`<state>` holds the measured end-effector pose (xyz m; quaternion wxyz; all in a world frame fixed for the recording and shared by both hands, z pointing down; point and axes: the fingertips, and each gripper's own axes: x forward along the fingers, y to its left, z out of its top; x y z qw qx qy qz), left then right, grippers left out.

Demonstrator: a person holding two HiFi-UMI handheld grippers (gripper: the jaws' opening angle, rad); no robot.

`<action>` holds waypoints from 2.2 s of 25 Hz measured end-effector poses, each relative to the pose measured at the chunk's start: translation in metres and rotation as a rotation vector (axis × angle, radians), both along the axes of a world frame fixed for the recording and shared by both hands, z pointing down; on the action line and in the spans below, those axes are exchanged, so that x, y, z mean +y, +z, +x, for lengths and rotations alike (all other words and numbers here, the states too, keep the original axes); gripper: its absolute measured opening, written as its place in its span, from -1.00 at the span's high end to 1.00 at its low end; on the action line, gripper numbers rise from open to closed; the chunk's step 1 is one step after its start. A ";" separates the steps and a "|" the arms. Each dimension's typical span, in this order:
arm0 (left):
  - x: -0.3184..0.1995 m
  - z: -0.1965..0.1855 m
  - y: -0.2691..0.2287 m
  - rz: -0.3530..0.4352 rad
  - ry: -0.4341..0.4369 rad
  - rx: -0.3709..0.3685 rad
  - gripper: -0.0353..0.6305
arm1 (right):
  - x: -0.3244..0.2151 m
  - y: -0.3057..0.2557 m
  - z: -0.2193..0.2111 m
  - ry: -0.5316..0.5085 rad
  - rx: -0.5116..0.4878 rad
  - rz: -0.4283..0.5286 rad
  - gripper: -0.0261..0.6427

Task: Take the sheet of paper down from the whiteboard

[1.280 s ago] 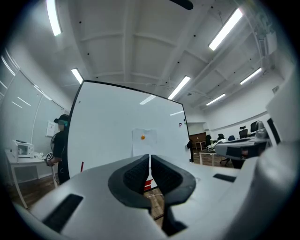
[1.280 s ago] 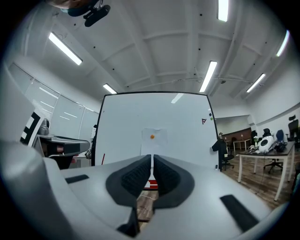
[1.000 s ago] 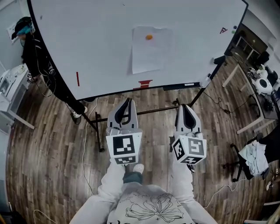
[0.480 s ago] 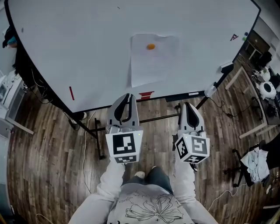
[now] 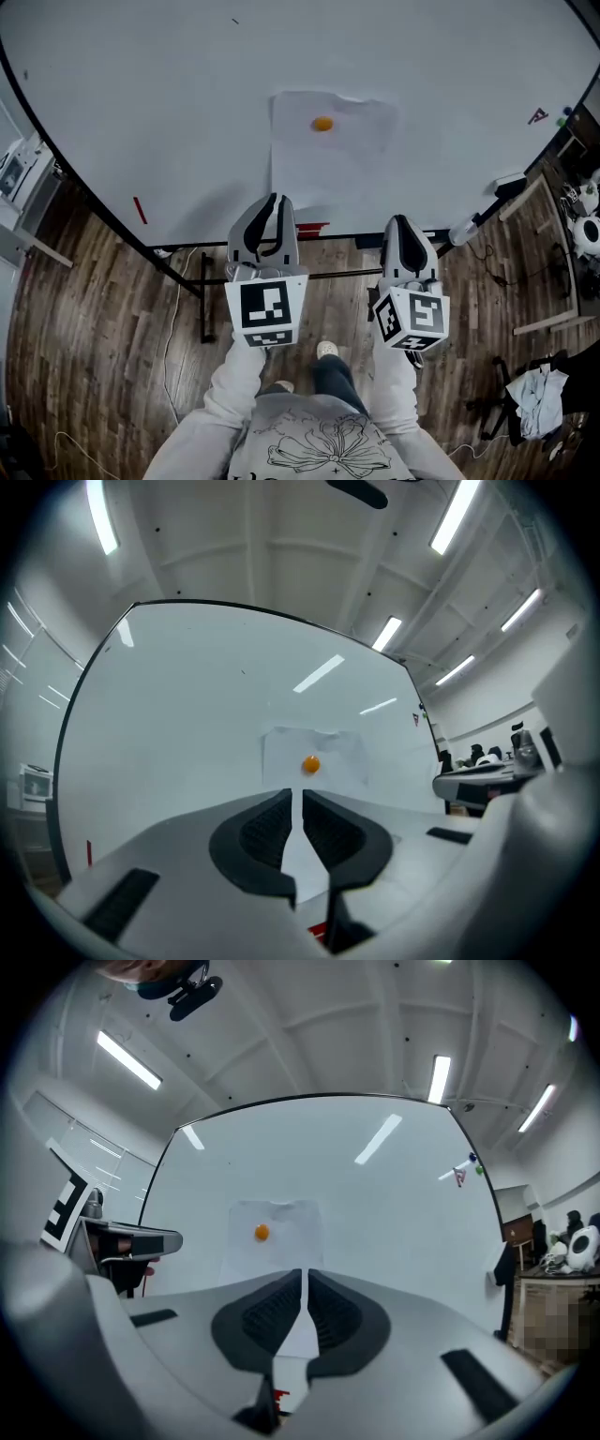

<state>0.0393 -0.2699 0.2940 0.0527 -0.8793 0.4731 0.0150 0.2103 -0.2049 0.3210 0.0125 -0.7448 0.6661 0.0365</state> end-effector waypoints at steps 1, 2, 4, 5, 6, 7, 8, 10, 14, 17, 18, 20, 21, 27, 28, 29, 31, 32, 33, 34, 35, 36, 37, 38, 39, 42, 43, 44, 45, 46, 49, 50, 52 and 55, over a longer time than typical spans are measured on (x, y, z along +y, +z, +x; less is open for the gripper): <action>-0.008 0.008 -0.002 0.002 -0.020 0.004 0.85 | -0.011 -0.003 0.008 -0.020 0.009 0.003 0.91; -0.016 0.014 -0.004 0.002 -0.041 0.008 0.85 | -0.021 -0.005 0.016 -0.042 0.017 0.005 0.91; -0.030 0.027 -0.007 0.002 -0.082 0.013 0.84 | -0.043 -0.010 0.029 -0.084 0.028 0.008 0.91; -0.037 0.033 -0.009 0.003 -0.100 0.012 0.83 | -0.053 -0.012 0.036 -0.103 0.031 0.008 0.91; -0.043 0.039 -0.011 0.005 -0.115 0.008 0.80 | -0.062 -0.014 0.042 -0.121 0.034 0.009 0.91; -0.049 0.044 -0.012 0.009 -0.129 0.005 0.76 | -0.071 -0.016 0.047 -0.139 0.039 0.009 0.90; -0.054 0.049 -0.014 0.012 -0.144 0.003 0.74 | -0.078 -0.018 0.051 -0.157 0.045 0.011 0.90; -0.061 0.056 -0.016 0.018 -0.176 0.001 0.72 | -0.090 -0.021 0.058 -0.198 0.051 0.016 0.88; -0.068 0.066 -0.019 0.029 -0.233 -0.013 0.67 | -0.104 -0.024 0.062 -0.289 0.066 0.026 0.81; -0.072 0.071 -0.022 0.041 -0.259 -0.025 0.60 | -0.111 -0.029 0.059 -0.358 0.087 0.036 0.72; -0.073 0.073 -0.023 0.045 -0.264 -0.028 0.58 | -0.113 -0.030 0.058 -0.380 0.090 0.041 0.70; -0.075 0.078 -0.026 0.050 -0.267 -0.040 0.51 | -0.117 -0.033 0.054 -0.420 0.096 0.047 0.65; -0.076 0.081 -0.027 0.052 -0.266 -0.048 0.48 | -0.118 -0.034 0.053 -0.435 0.100 0.049 0.63; -0.086 0.098 -0.034 0.061 -0.248 -0.087 0.33 | -0.128 -0.040 0.044 -0.488 0.108 0.067 0.58; -0.088 0.100 -0.036 0.065 -0.246 -0.091 0.30 | -0.129 -0.041 0.042 -0.494 0.109 0.073 0.58; -0.090 0.102 -0.037 0.068 -0.244 -0.093 0.28 | -0.131 -0.042 0.040 -0.499 0.112 0.078 0.57; -0.092 0.104 -0.039 0.069 -0.237 -0.092 0.25 | -0.132 -0.044 0.037 -0.500 0.121 0.084 0.54; -0.094 0.105 -0.039 0.067 -0.233 -0.091 0.25 | -0.133 -0.046 0.036 -0.500 0.123 0.085 0.54; -0.095 0.106 -0.039 0.064 -0.227 -0.090 0.25 | -0.134 -0.047 0.035 -0.499 0.123 0.085 0.54; -0.097 0.107 -0.038 0.061 -0.222 -0.090 0.25 | -0.135 -0.048 0.034 -0.500 0.121 0.086 0.54; -0.098 0.107 -0.037 0.057 -0.218 -0.091 0.25 | -0.136 -0.048 0.034 -0.502 0.118 0.085 0.54; -0.099 0.108 -0.036 0.053 -0.218 -0.093 0.25 | -0.137 -0.049 0.033 -0.503 0.114 0.085 0.54; -0.100 0.108 -0.035 0.049 -0.219 -0.095 0.25 | -0.138 -0.049 0.032 -0.504 0.110 0.084 0.54; -0.101 0.108 -0.034 0.045 -0.220 -0.097 0.25 | -0.139 -0.050 0.032 -0.506 0.106 0.084 0.54; -0.102 0.109 -0.034 0.042 -0.220 -0.097 0.25 | -0.140 -0.050 0.031 -0.508 0.102 0.082 0.54; -0.105 0.112 -0.033 0.039 -0.214 -0.093 0.25 | -0.143 -0.046 0.028 -0.510 0.094 0.072 0.57; -0.106 0.113 -0.034 0.040 -0.212 -0.095 0.25 | -0.144 -0.045 0.027 -0.509 0.092 0.070 0.58; -0.107 0.113 -0.034 0.042 -0.212 -0.098 0.25 | -0.144 -0.045 0.027 -0.506 0.091 0.068 0.60; -0.108 0.114 -0.035 0.042 -0.216 -0.098 0.25 | -0.145 -0.044 0.027 -0.501 0.088 0.068 0.62; -0.109 0.113 -0.035 0.042 -0.223 -0.097 0.27 | -0.146 -0.044 0.028 -0.495 0.085 0.067 0.64; -0.112 0.106 -0.037 0.046 -0.251 -0.085 0.49 | -0.148 -0.044 0.030 -0.470 0.075 0.055 0.73; -0.112 0.105 -0.037 0.048 -0.253 -0.083 0.49 | -0.149 -0.044 0.031 -0.462 0.072 0.051 0.77; -0.113 0.105 -0.037 0.052 -0.250 -0.086 0.49 | -0.150 -0.044 0.034 -0.447 0.065 0.049 0.84; -0.113 0.105 -0.037 0.054 -0.247 -0.089 0.50 | -0.151 -0.045 0.036 -0.435 0.054 0.051 0.91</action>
